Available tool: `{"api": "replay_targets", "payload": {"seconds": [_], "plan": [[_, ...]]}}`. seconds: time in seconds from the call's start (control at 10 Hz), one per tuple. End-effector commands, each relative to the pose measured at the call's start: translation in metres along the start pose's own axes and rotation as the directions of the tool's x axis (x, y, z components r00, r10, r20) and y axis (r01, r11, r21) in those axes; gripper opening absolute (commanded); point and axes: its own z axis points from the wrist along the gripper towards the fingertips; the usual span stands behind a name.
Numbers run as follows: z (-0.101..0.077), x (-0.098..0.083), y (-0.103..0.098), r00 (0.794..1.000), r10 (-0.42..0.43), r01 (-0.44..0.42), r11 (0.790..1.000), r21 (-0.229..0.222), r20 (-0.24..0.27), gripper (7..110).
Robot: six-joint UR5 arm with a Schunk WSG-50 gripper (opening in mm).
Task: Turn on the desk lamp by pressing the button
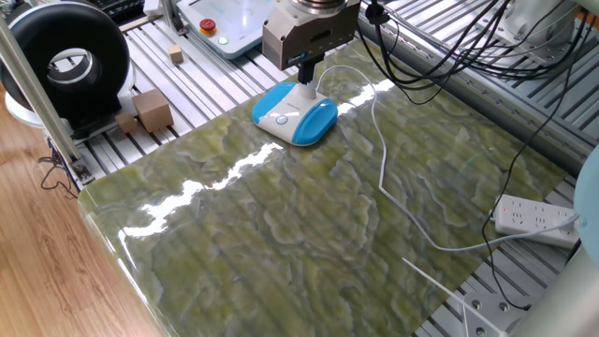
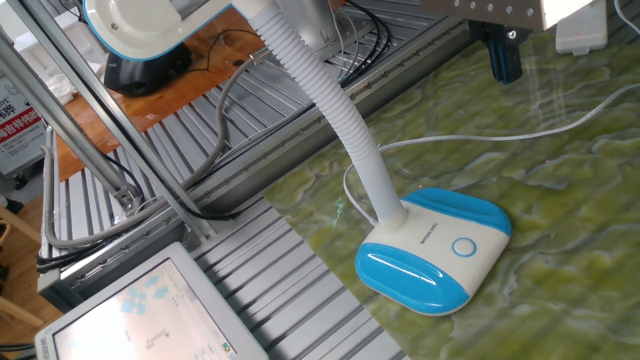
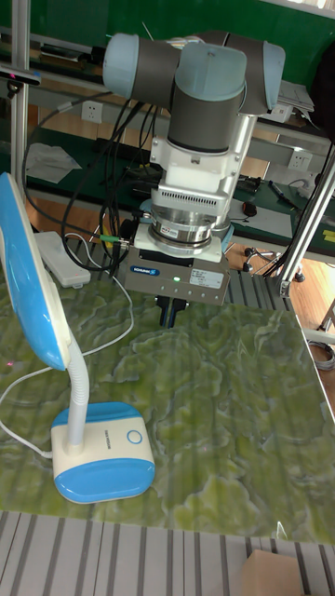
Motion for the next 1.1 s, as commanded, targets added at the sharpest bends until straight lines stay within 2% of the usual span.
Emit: {"api": "replay_targets", "payload": {"seconds": [0.0,0.7,1.0], "plan": [[-0.0036,-0.0016,0.0009,1.0,0.005,-0.005,1.0,-0.012,0.003,7],[-0.0059,-0.0046,0.006,1.0,0.0,0.001,0.999,-0.032,0.012,7],[-0.0055,-0.0024,0.004,1.0,-0.013,0.013,1.0,-0.024,0.004,7]]}}
